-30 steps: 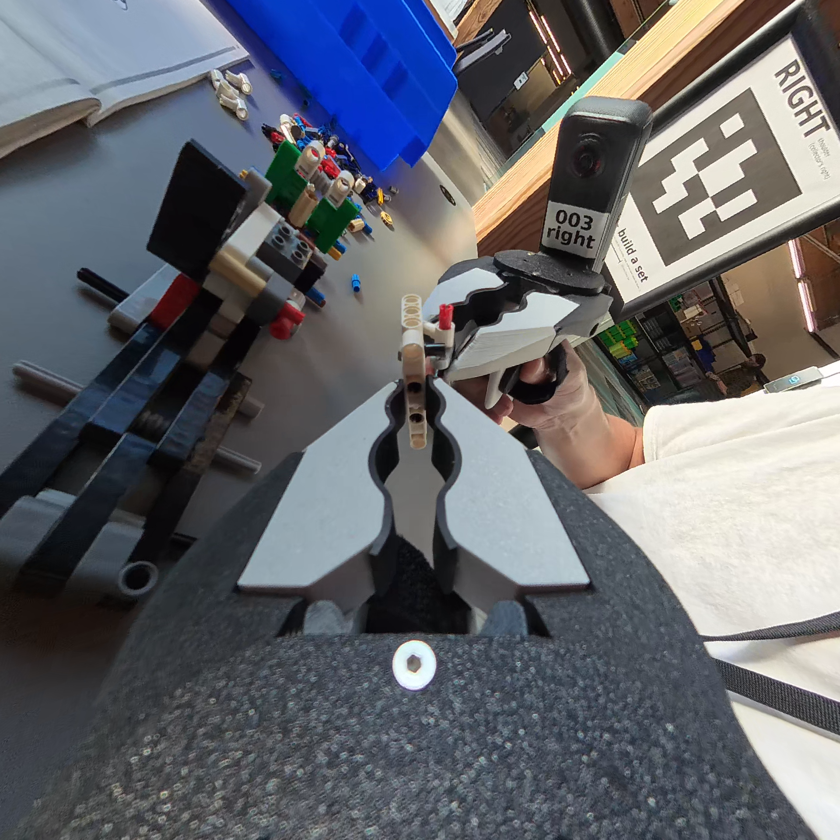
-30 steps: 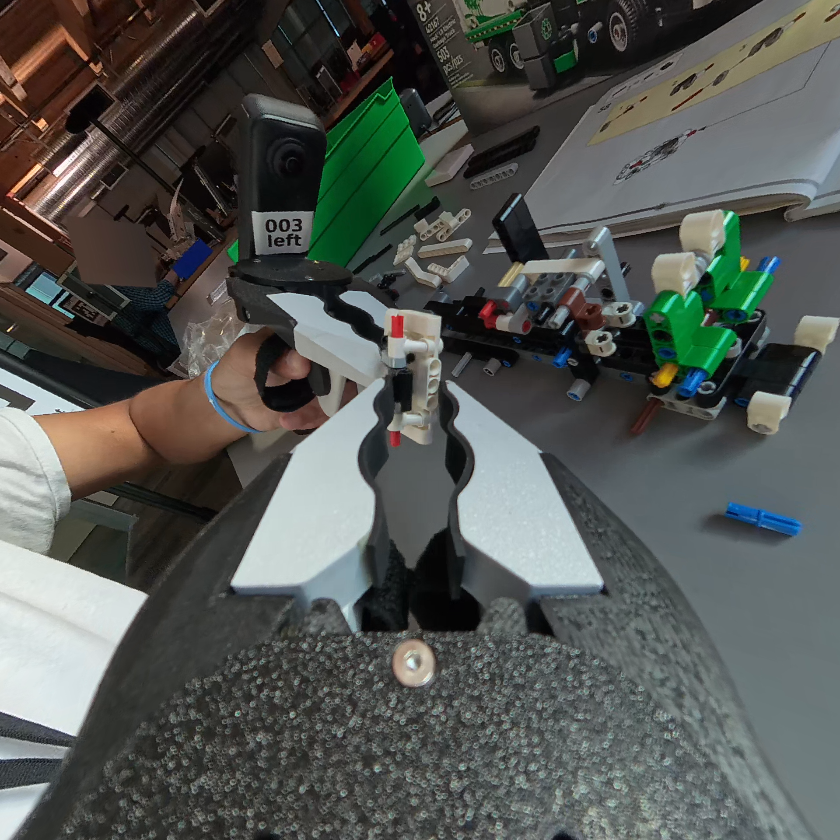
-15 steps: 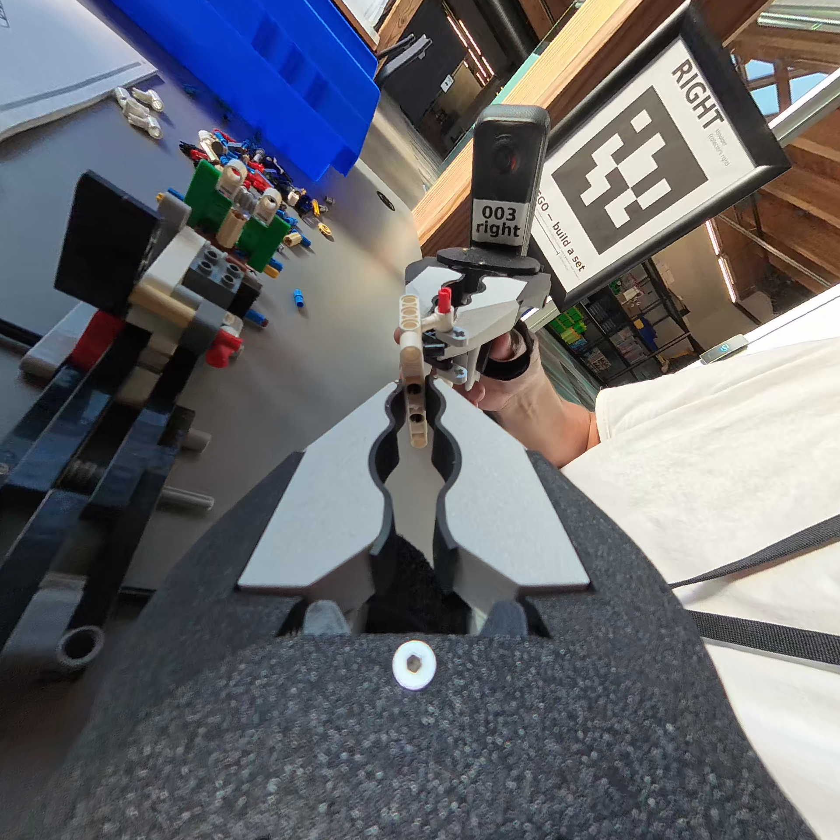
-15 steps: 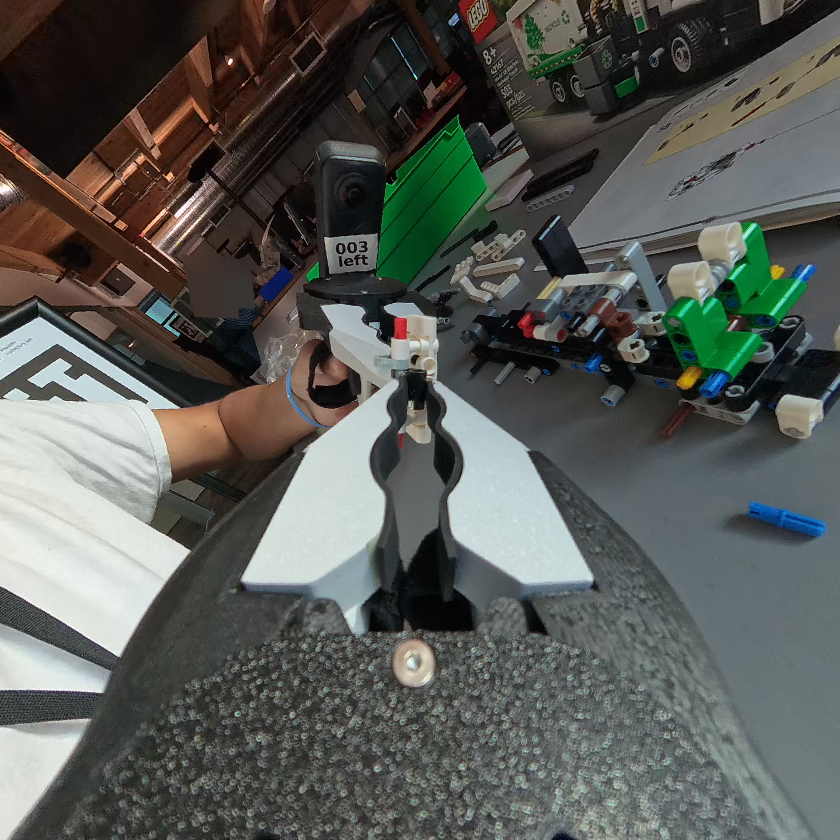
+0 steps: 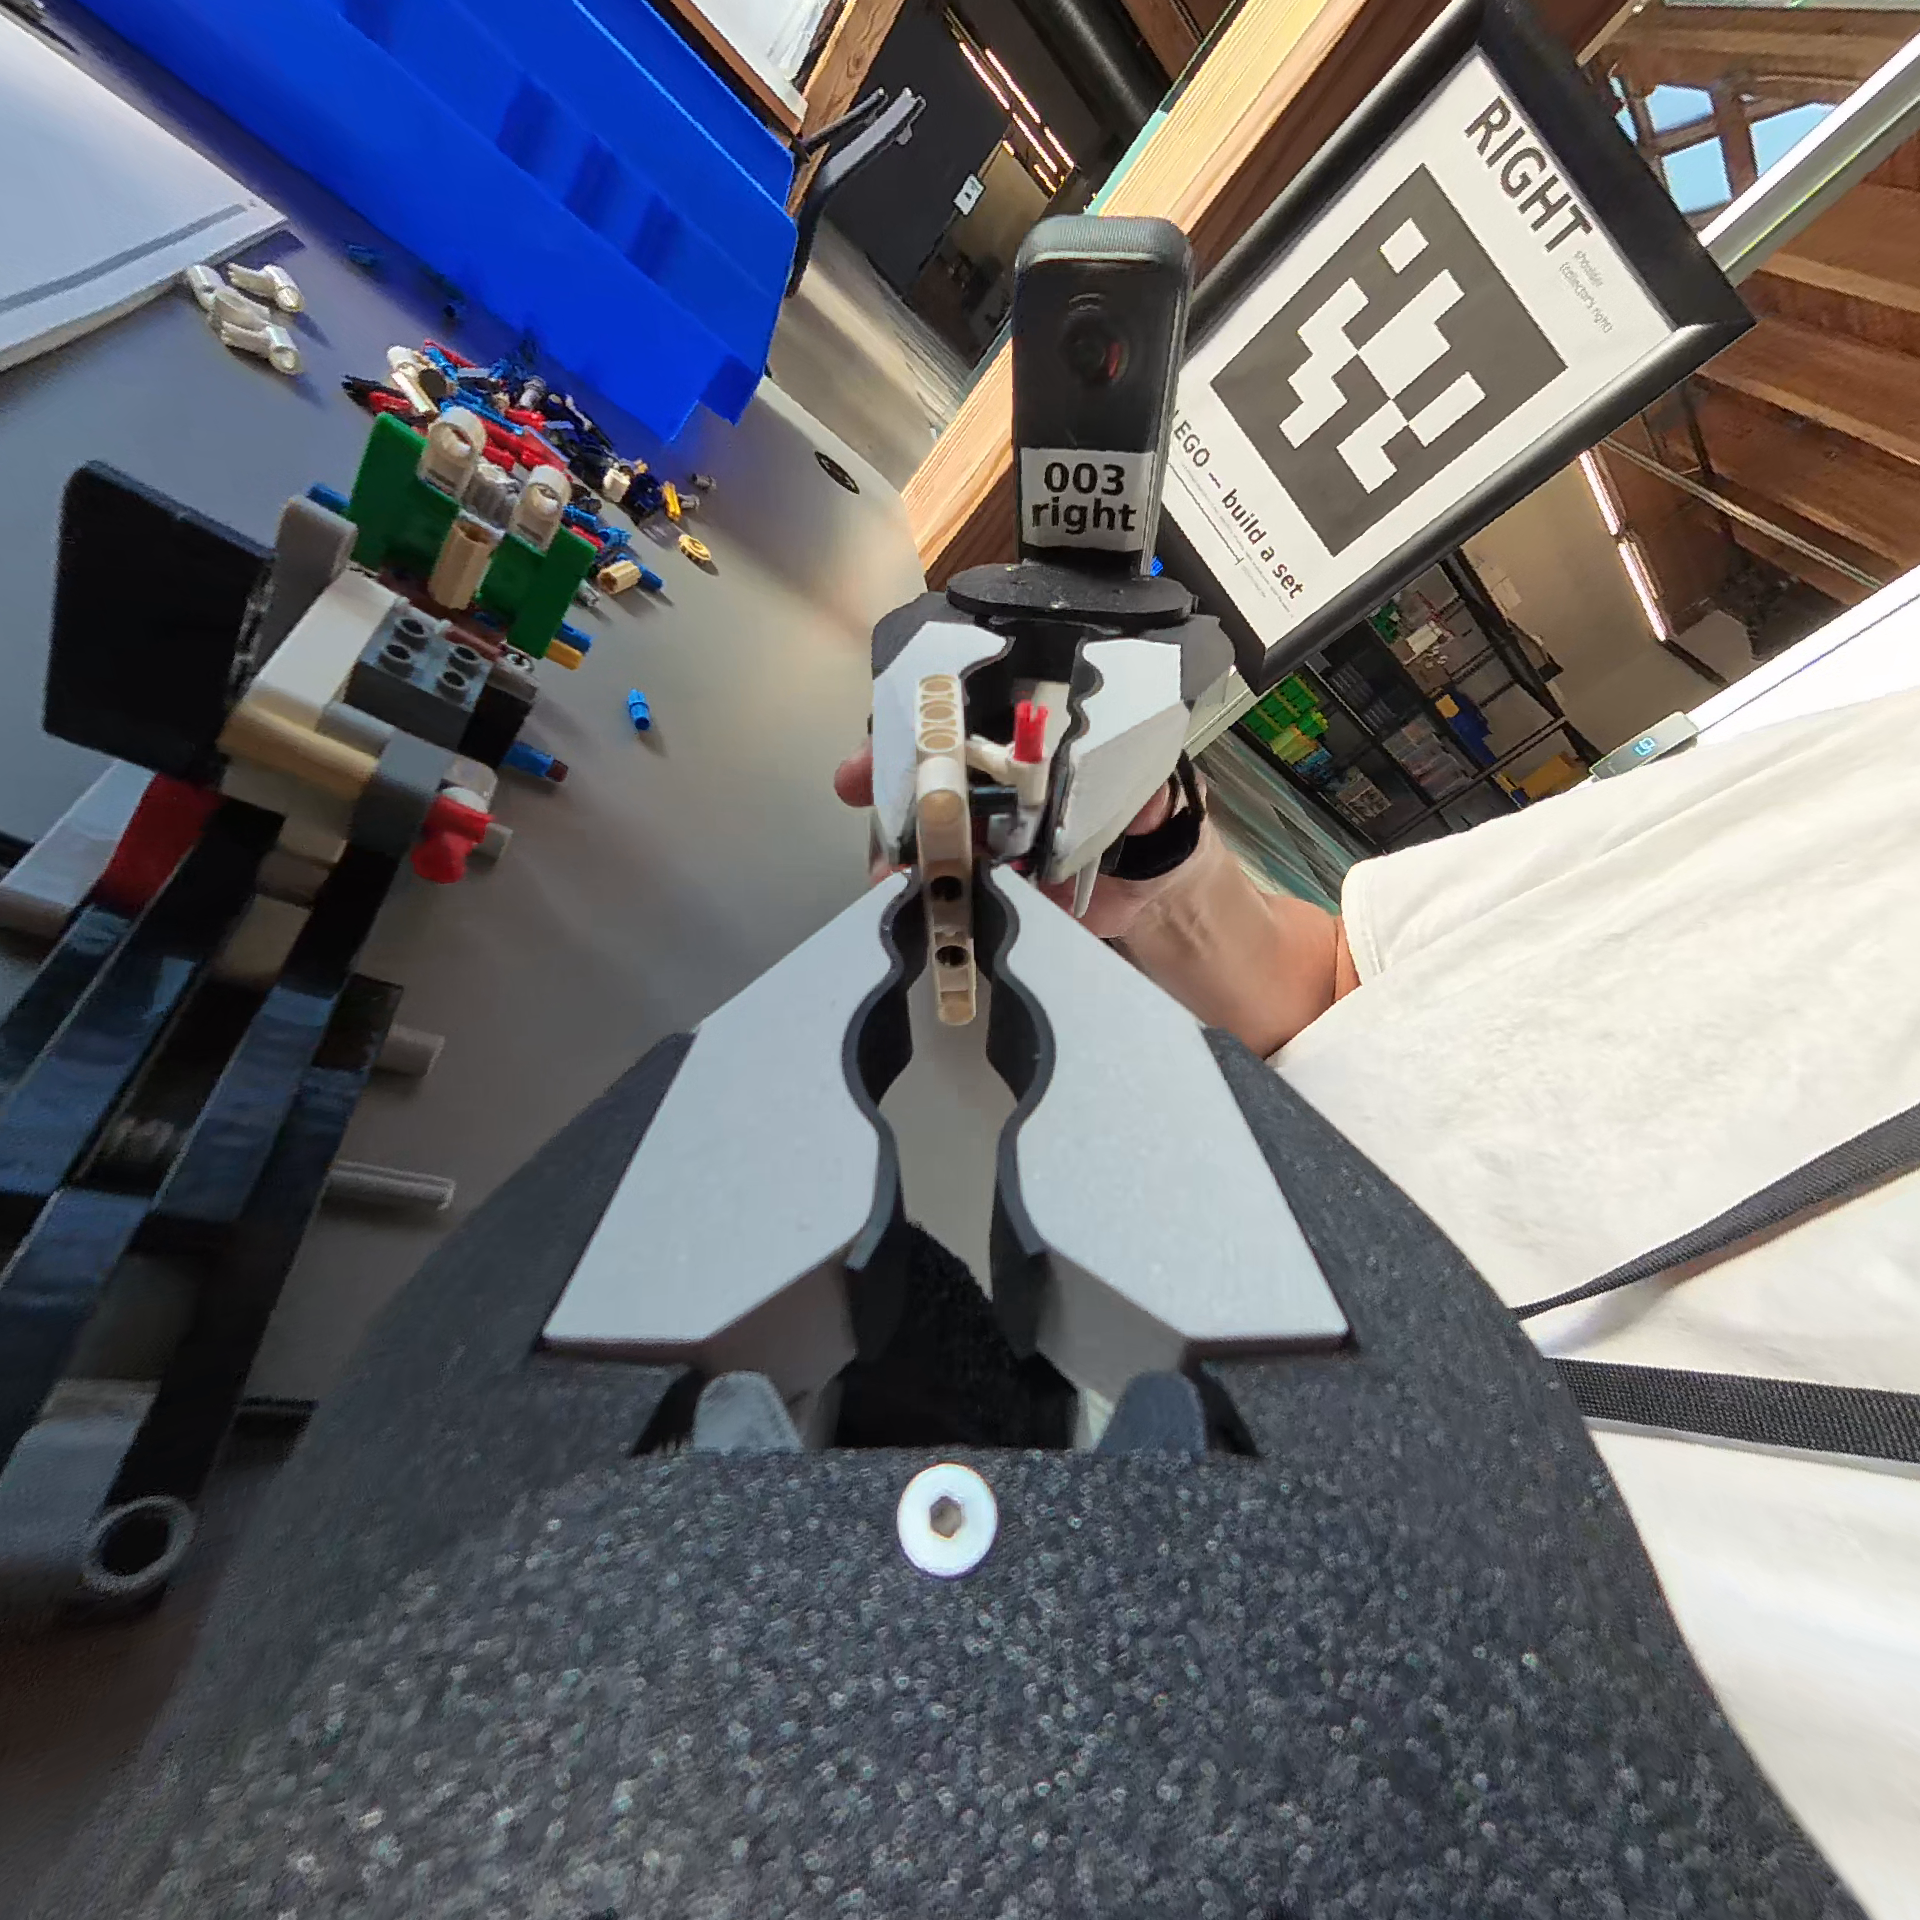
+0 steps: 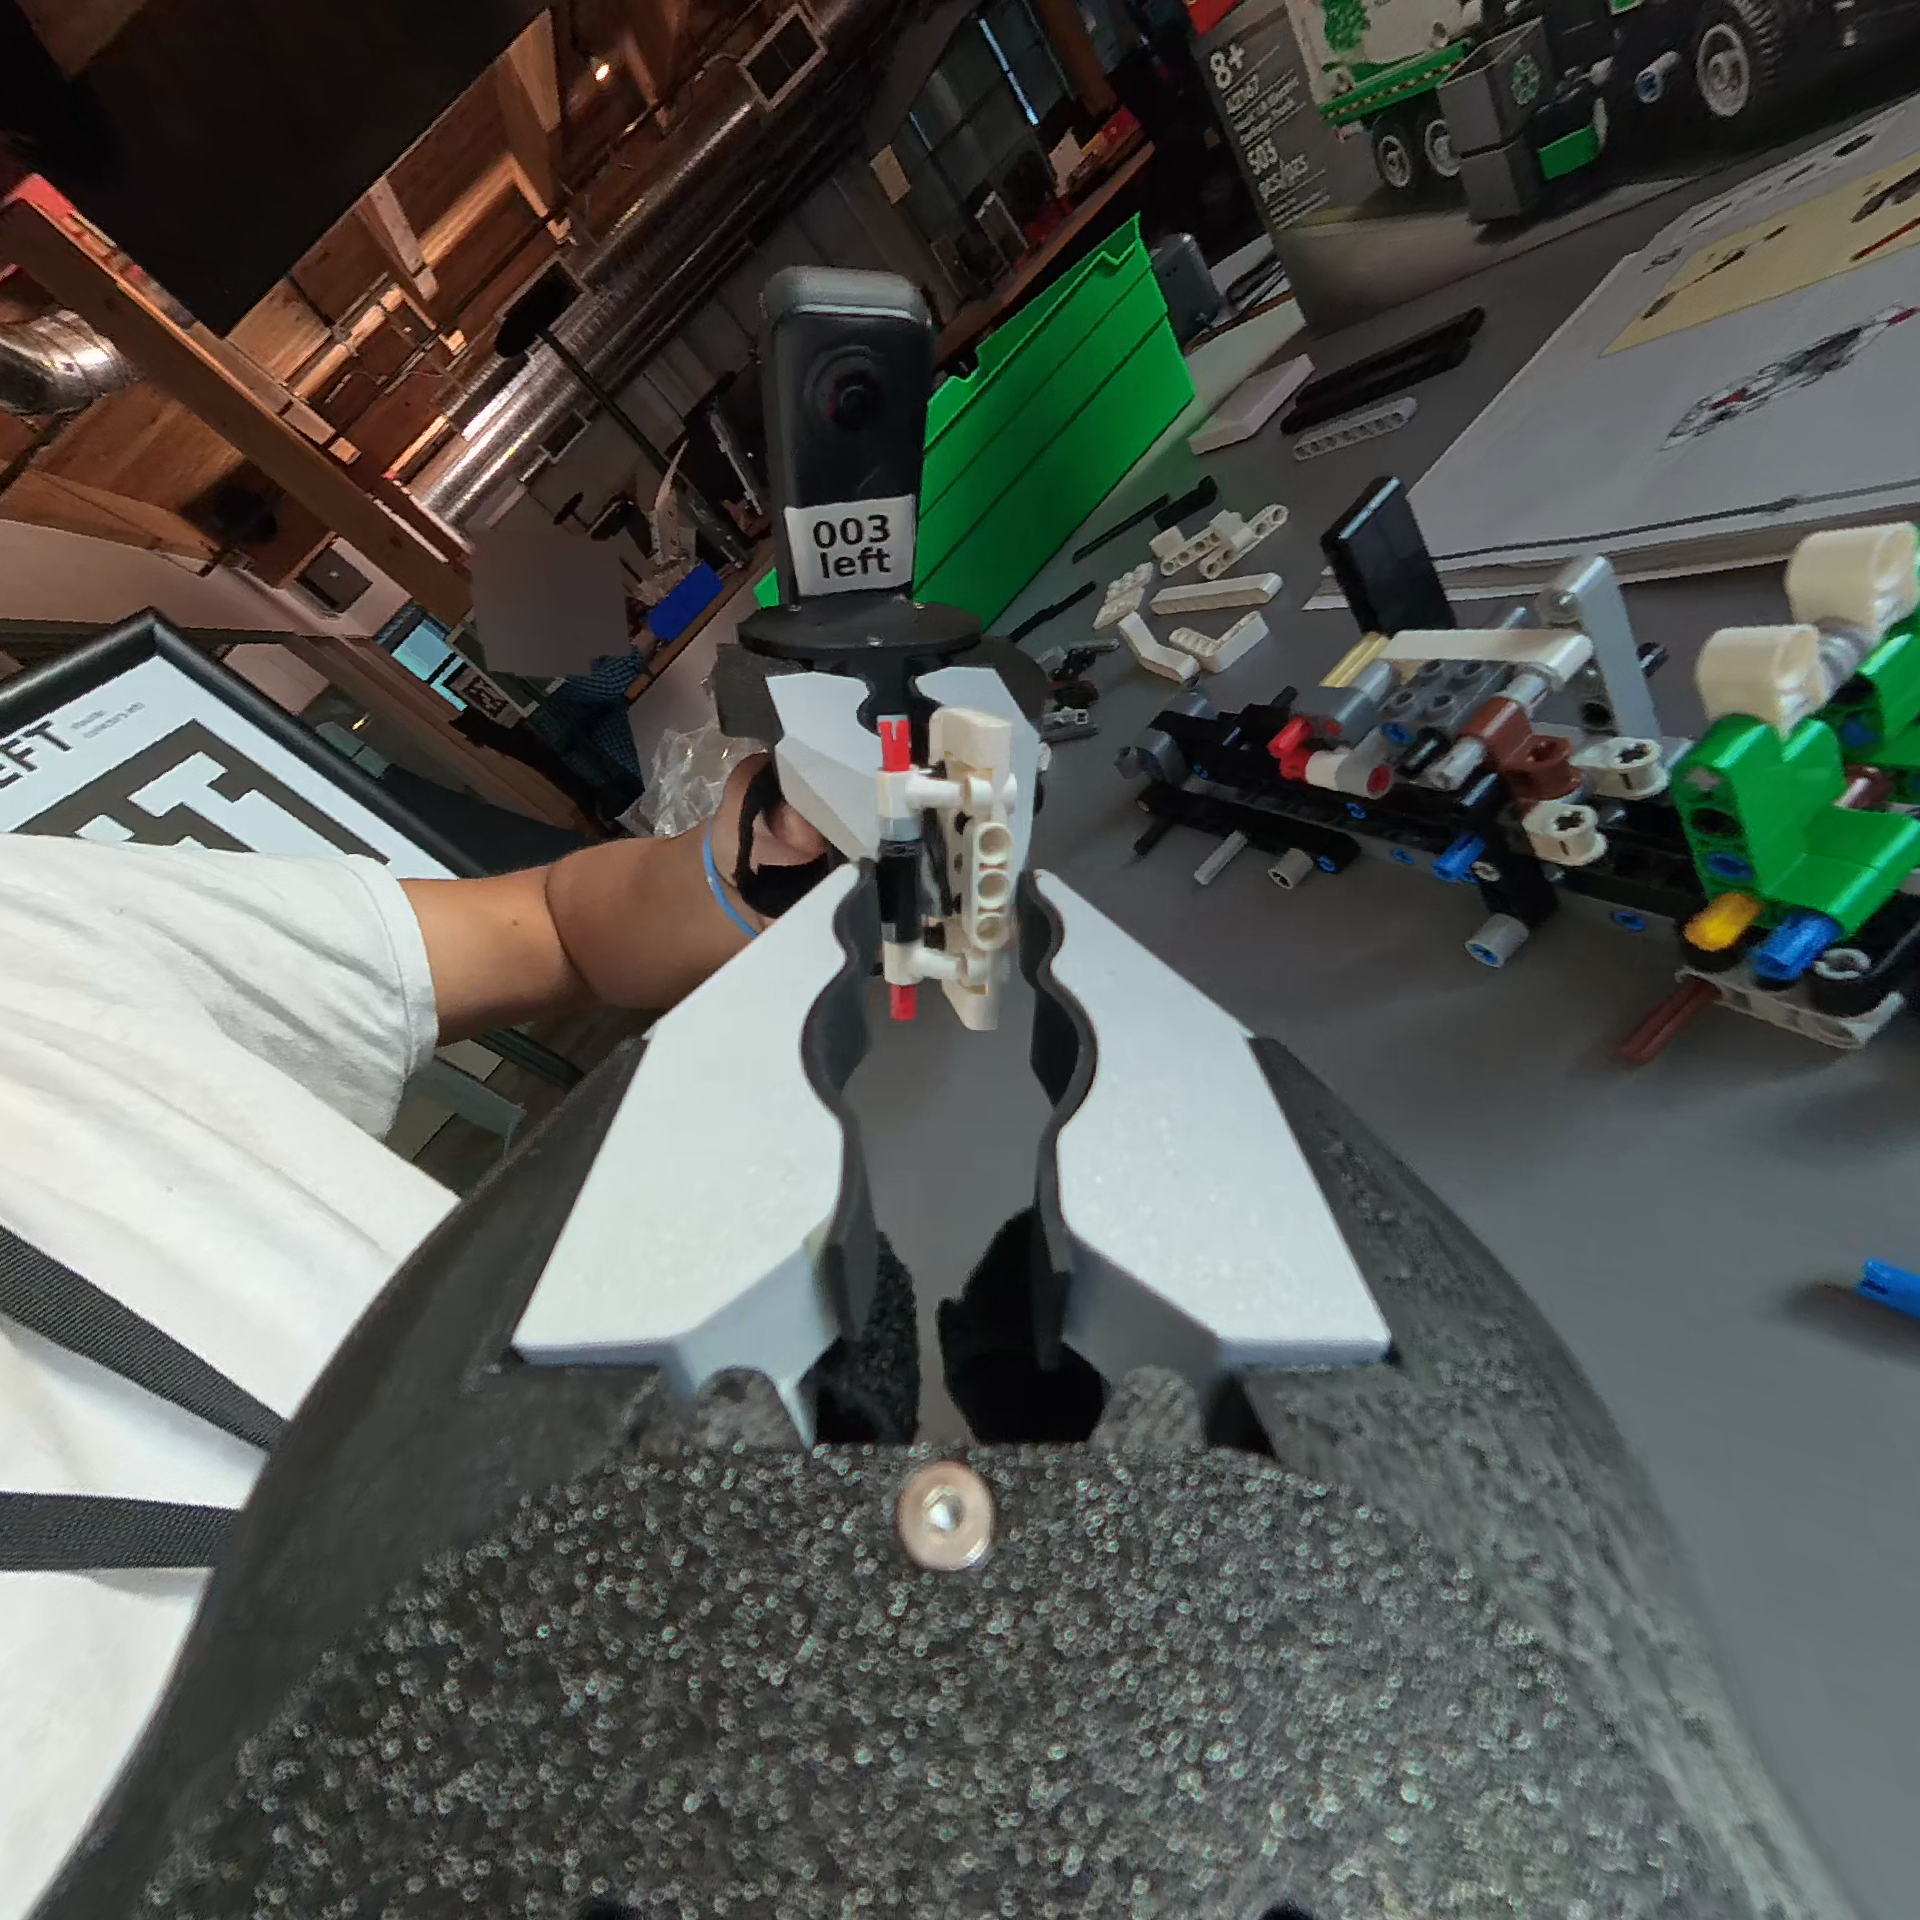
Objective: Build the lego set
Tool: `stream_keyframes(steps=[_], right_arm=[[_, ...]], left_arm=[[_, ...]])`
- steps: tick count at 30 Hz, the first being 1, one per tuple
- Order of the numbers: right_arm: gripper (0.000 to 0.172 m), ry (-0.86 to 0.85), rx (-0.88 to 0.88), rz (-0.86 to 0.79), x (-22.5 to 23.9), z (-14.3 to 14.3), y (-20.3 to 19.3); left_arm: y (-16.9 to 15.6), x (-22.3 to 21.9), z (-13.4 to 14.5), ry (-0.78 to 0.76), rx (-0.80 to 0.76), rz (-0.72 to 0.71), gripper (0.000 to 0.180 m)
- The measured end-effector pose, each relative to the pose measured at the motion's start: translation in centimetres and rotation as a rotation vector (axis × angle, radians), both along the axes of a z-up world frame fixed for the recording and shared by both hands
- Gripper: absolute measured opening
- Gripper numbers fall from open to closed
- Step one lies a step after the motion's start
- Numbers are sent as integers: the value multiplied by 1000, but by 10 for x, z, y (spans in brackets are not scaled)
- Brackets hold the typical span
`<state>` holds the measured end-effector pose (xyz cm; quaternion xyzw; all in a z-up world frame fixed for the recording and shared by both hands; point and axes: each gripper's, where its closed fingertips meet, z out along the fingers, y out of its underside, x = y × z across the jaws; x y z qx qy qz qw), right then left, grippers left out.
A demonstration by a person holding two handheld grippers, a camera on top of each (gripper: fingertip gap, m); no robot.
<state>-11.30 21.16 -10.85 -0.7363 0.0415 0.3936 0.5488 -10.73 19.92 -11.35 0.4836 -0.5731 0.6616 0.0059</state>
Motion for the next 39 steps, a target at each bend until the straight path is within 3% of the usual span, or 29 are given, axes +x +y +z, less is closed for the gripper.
stream_keyframes(steps=[16, 22, 39], right_arm=[[17, 167, 36, 165, -11, 16, -17], [17, 197, 25, 217, -15, 17, -22], [14, 197, -65, 179, -8, 5, -14]], left_arm=[[-13, -12, 13, -45, -72, -124, 4], [-17, -17, 14, -74, -8, -164, 5], [-12, -10, 4, 2, -42, -119, 4]])
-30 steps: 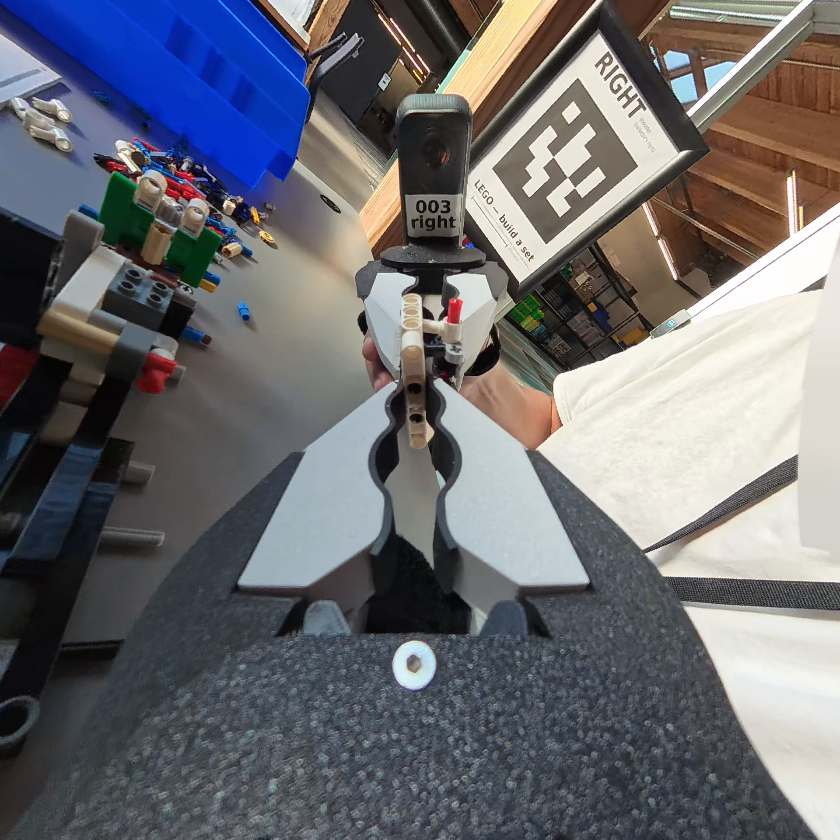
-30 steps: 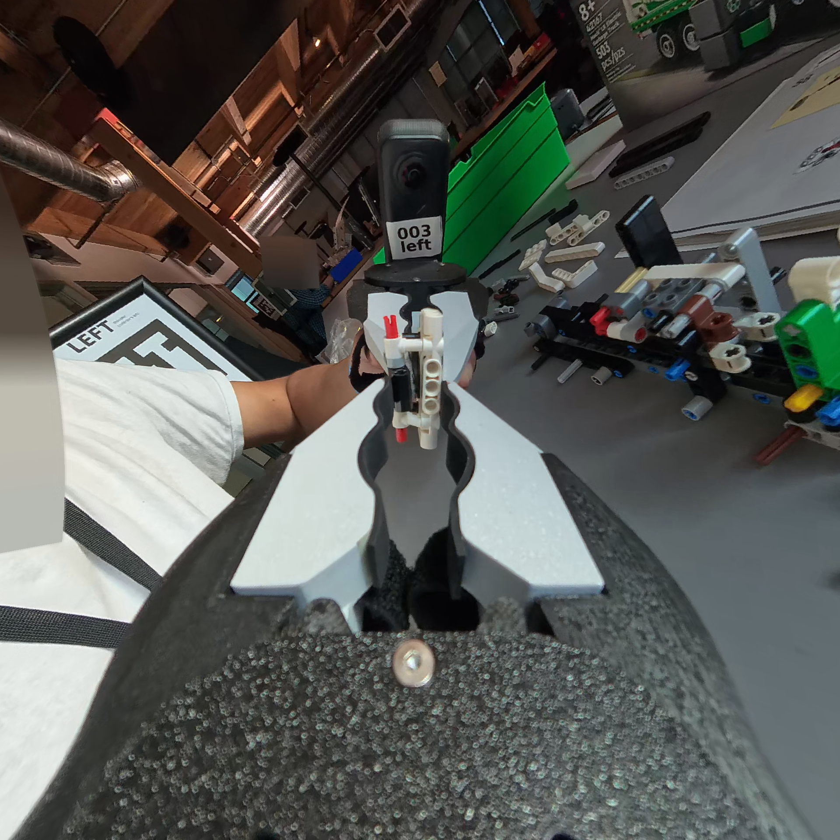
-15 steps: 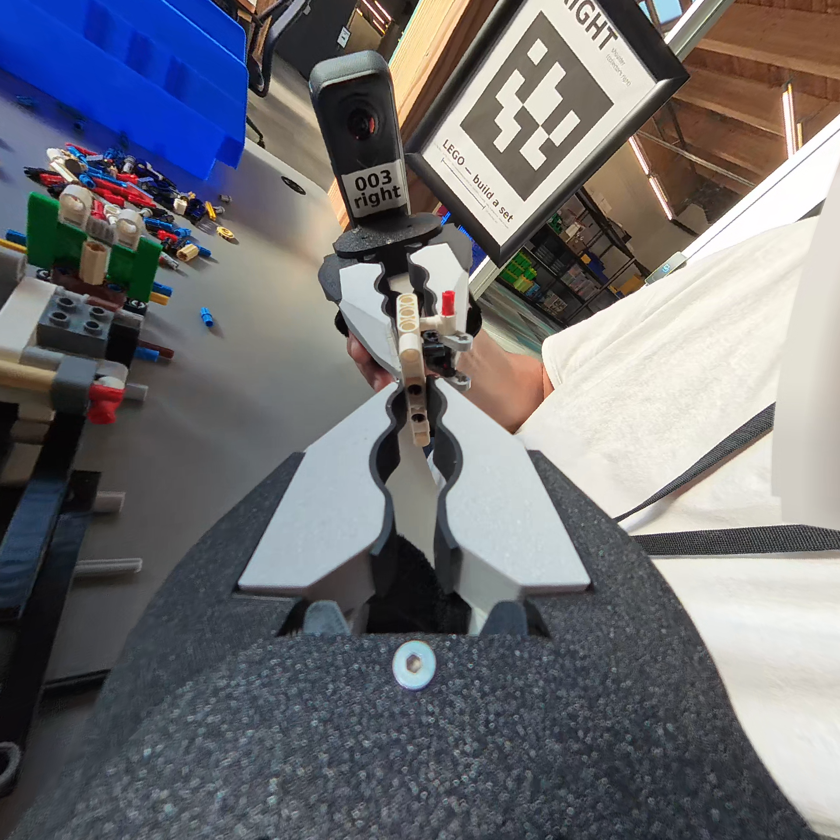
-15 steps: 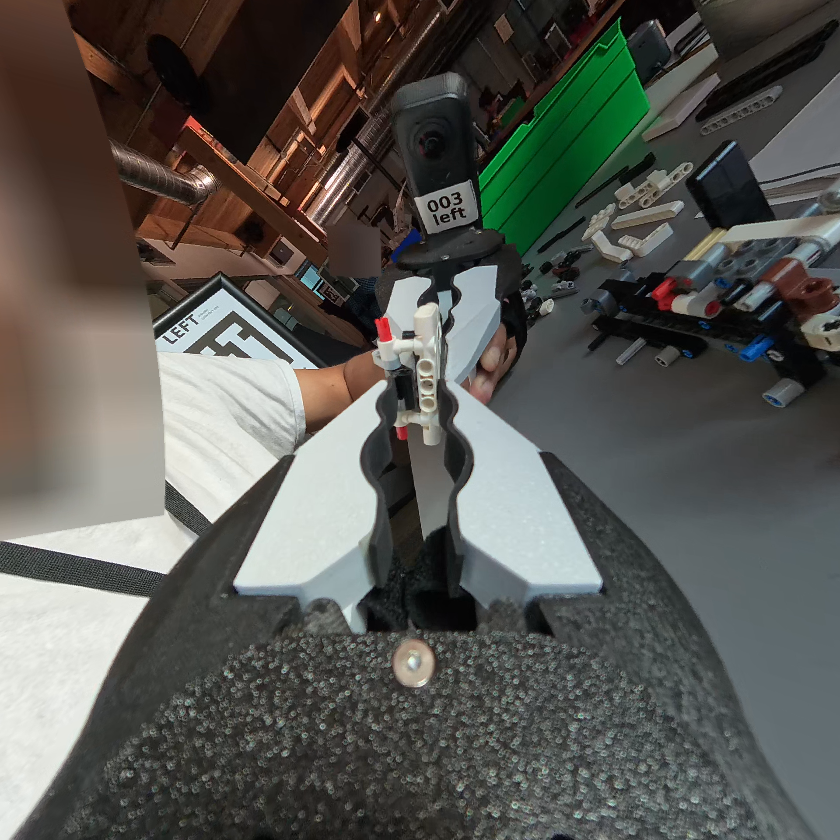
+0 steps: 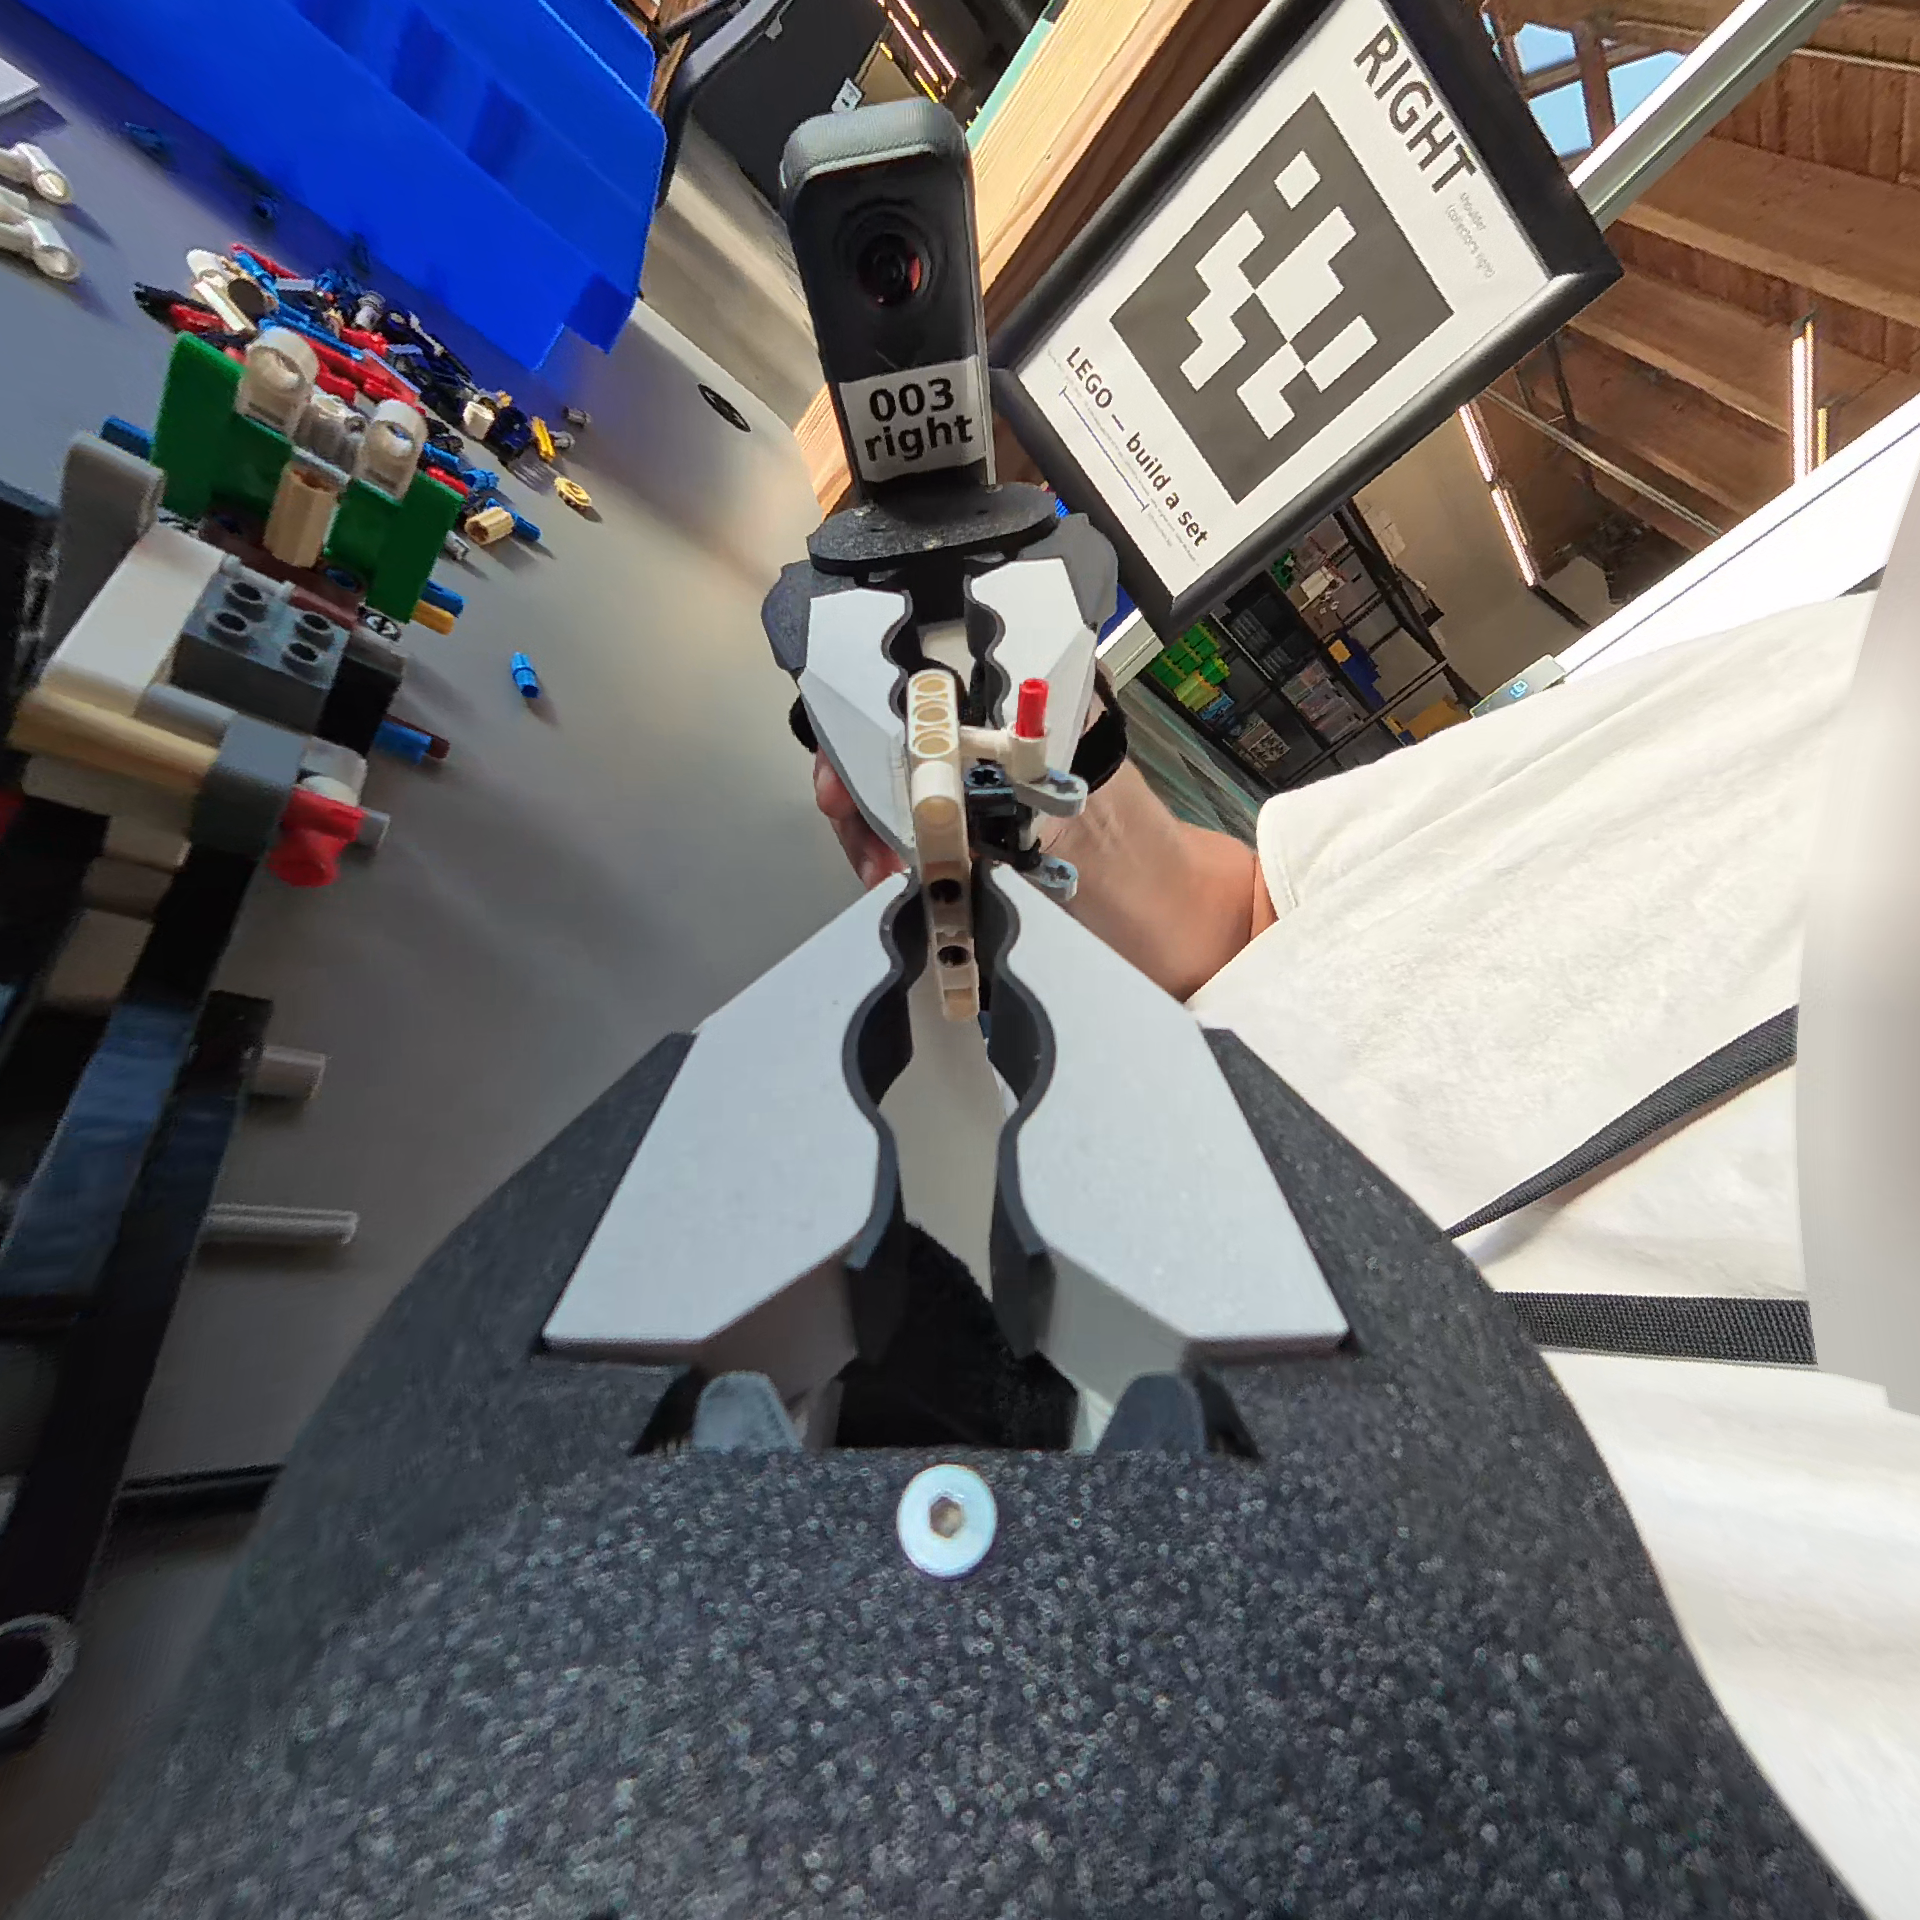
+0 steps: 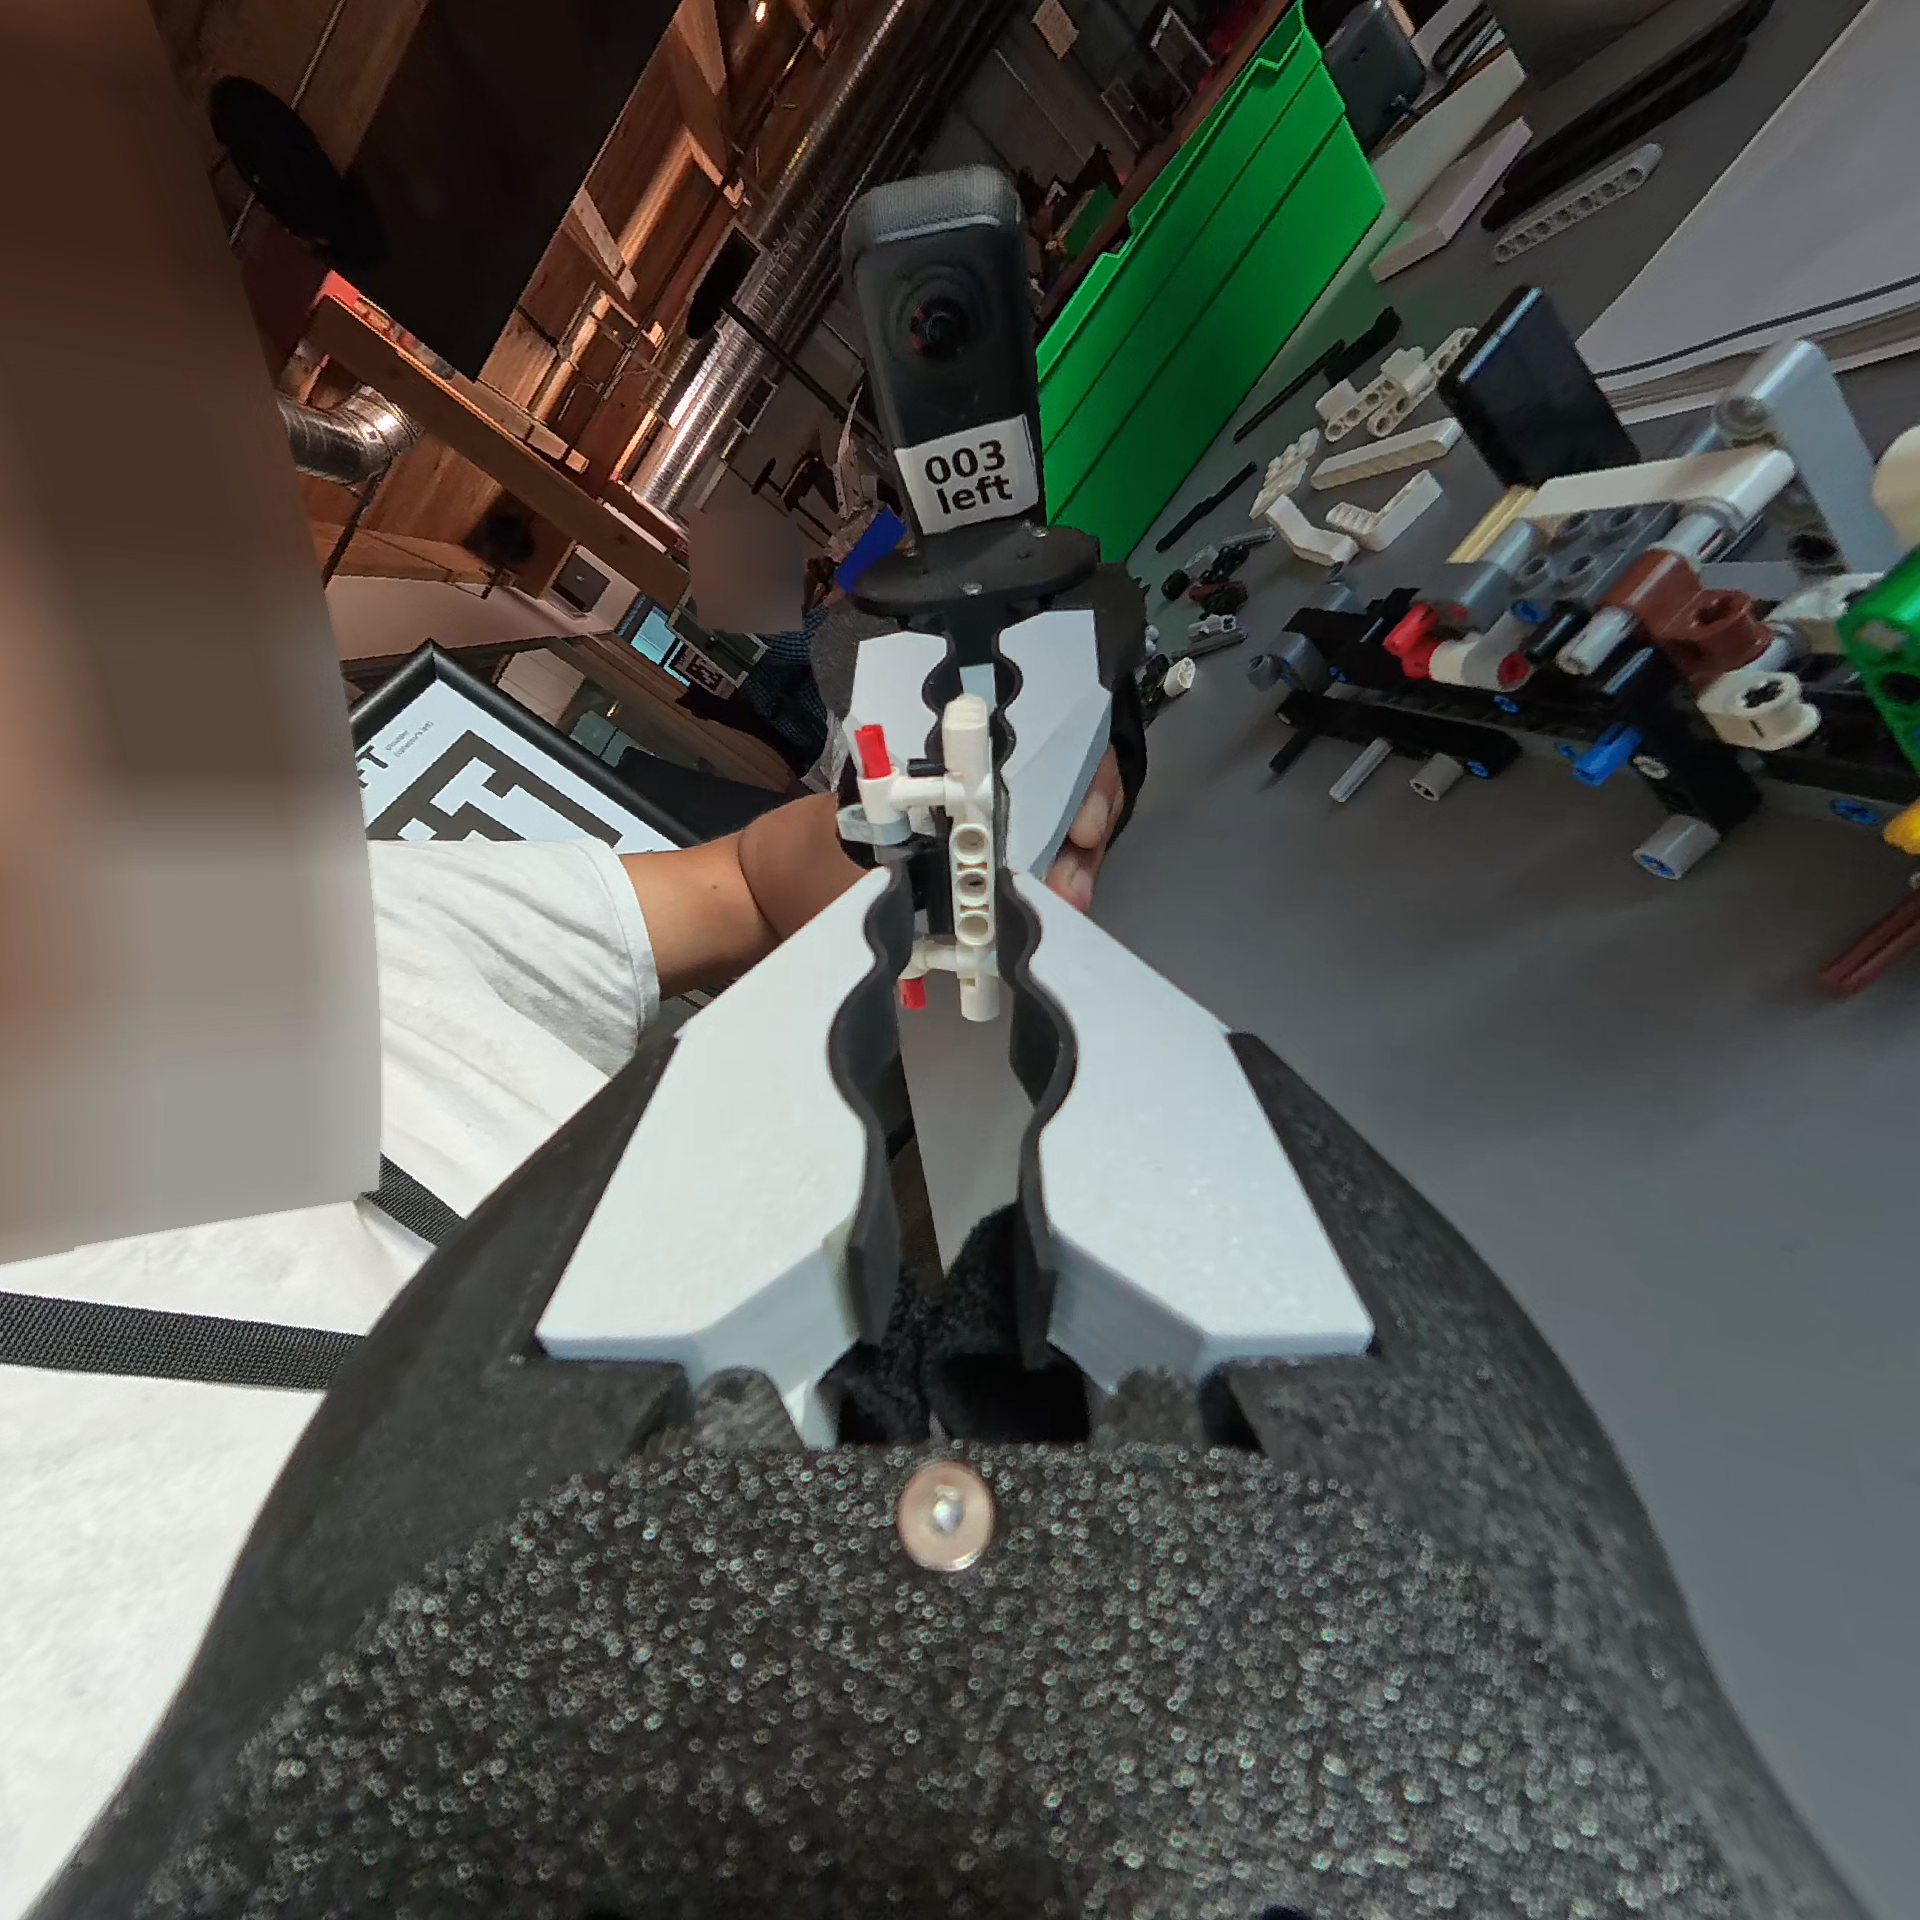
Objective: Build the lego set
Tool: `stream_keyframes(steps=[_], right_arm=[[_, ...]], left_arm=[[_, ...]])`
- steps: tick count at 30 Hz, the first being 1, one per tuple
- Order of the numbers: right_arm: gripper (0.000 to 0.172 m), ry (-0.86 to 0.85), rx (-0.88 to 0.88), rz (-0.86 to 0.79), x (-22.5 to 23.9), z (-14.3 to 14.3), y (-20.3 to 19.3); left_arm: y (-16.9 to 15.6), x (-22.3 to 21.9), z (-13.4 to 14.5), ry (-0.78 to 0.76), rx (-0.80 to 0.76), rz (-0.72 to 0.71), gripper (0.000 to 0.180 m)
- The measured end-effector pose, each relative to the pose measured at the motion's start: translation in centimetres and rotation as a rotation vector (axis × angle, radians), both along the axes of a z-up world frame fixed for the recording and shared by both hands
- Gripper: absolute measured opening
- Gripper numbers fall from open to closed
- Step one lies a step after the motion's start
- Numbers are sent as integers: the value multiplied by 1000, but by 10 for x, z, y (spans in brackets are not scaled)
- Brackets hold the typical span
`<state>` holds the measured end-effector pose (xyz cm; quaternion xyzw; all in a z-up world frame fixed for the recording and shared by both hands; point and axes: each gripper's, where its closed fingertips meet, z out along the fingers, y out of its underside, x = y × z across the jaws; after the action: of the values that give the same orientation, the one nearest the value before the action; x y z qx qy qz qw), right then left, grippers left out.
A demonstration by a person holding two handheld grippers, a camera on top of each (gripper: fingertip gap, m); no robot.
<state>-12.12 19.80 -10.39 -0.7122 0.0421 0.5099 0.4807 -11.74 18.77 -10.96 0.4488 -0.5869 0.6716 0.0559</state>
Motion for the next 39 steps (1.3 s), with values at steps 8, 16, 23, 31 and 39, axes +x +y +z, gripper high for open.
stream_keyframes(steps=[8, 16, 23, 31, 39], right_arm=[[18, 25, -60, -30, 10, -6, 7], [13, 60, -94, 2, 8, -8, 6], [13, 38, -88, 2, 8, -9, 6], [14, 19, -110, 2, 9, -13, 8], [17, -2, -140, 19, 14, -18, 9]], left_arm=[[8, 5, -4, 76, -39, 43, 4], [9, 5, -7, 95, -40, 37, 4], [9, 5, -8, 88, -24, 42, 5], [11, 6, -11, 97, -3, 51, 5], [13, 8, -14, 136, -15, 72, 4]])
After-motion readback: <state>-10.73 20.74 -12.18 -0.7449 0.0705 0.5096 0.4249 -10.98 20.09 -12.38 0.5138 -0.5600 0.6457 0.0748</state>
